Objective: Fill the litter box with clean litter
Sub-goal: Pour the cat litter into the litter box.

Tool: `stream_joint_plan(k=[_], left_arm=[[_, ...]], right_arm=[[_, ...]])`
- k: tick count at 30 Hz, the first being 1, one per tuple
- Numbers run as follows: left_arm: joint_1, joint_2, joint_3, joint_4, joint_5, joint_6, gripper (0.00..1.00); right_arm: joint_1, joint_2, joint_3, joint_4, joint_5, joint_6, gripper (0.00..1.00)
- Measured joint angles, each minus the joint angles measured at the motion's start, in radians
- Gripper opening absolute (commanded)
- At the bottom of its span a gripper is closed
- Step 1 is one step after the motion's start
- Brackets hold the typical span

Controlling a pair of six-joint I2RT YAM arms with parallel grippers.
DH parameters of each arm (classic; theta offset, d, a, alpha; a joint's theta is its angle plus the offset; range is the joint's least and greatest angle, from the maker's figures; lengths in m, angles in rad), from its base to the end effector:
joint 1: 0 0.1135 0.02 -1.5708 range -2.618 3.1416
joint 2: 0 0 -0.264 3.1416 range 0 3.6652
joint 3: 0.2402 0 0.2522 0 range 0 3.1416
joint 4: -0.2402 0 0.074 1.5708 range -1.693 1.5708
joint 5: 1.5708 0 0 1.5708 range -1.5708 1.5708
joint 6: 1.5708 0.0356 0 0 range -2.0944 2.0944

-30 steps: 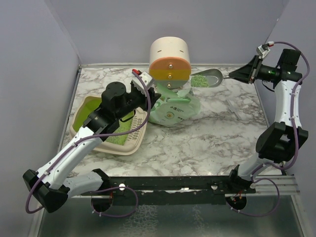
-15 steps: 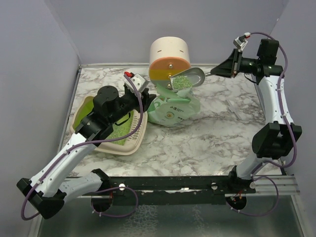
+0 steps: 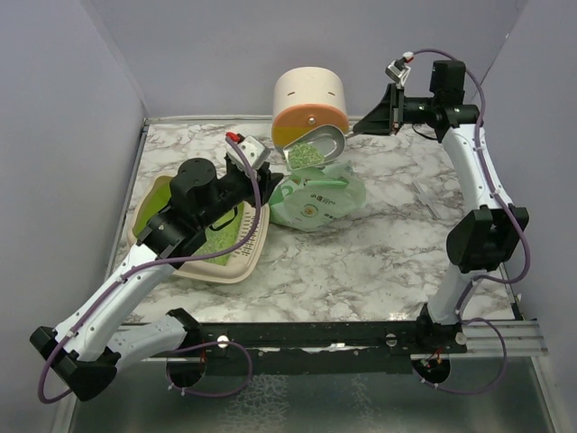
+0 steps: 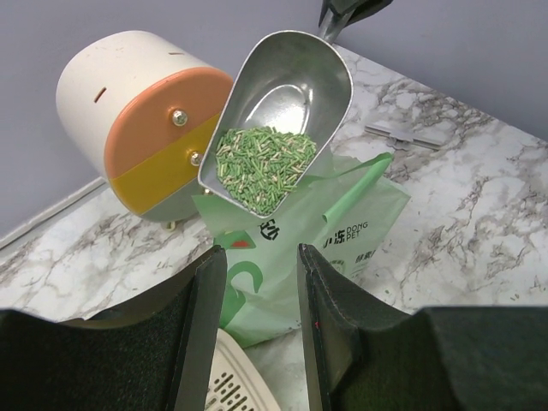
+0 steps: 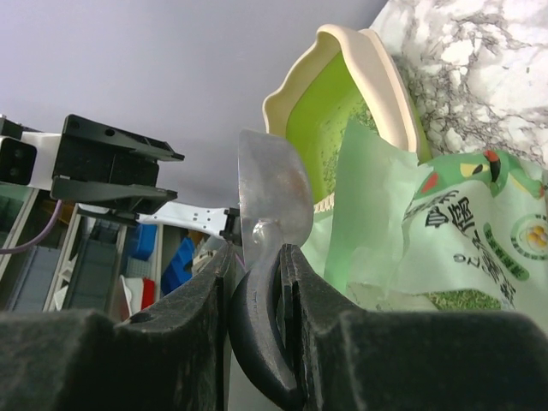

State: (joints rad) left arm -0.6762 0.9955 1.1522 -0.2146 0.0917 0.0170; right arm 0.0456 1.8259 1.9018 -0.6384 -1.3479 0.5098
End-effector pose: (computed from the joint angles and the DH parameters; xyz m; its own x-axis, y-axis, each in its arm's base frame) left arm 0.1682 -0.1391 0.4262 -0.0333 0.0484 -0.9983 0.6952 0.7187 0.0117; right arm 0.3936 0.0527 0.4037 -0.8721 0.0682 -0.4845 -0.4682 0.1718 0.8668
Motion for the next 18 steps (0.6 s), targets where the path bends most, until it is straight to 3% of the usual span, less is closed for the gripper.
stream_joint_plan(k=[18], left_arm=[[0.000, -0.048, -0.024, -0.043, -0.015, -0.022, 0.40]], right_arm=[[0.236, 0.198, 0.175, 0.033, 0.010, 0.030, 0.01]])
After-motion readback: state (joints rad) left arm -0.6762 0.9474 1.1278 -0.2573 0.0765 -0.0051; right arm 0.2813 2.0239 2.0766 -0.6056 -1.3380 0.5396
